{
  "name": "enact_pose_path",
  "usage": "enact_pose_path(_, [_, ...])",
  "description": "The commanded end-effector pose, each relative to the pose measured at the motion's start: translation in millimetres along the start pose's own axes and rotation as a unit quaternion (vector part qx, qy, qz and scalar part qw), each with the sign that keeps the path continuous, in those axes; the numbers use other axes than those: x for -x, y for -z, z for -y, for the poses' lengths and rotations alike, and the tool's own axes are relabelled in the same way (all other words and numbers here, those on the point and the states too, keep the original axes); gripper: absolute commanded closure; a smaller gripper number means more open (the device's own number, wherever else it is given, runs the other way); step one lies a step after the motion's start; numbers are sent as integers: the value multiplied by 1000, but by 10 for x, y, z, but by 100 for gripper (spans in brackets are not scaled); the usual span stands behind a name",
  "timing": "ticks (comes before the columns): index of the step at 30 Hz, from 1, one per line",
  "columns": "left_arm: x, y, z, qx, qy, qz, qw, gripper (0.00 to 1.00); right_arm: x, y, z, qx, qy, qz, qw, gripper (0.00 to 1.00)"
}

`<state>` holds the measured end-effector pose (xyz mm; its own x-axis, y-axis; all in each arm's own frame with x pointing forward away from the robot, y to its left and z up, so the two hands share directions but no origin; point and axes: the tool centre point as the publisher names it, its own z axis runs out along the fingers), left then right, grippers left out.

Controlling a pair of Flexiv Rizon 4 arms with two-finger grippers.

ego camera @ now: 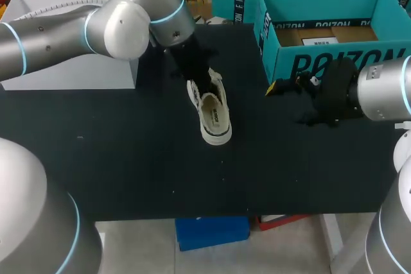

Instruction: Take the shoe out of the shoebox, open the shoe tongue, remove and reinsert the insole, then place the shoe into the shoebox

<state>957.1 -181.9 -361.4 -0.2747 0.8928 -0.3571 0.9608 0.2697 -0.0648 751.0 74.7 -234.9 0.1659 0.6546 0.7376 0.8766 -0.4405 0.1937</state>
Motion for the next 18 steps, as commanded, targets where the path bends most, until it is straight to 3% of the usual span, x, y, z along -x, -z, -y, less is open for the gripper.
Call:
enact_pose_path(1, [-43,341,63,18,-8,3,1000,93,-16,-22,4,1,0,2,1000,0])
enact_pose_path(7, [-40,558,100,24,-23,-9,999,88,-16,-22,4,1,0,2,1000,0])
enact_pose_path(14, [-186,580,189,20,-24,-56,998,52,-16,-22,4,1,0,2,1000,0])
enact_pose_path(16, [-224,568,221,19,-27,-61,998,30,-16,-22,4,1,0,2,1000,0])
enact_pose_path(18, [-255,543,250,16,-28,-64,997,28,-16,-22,4,1,0,2,1000,0])
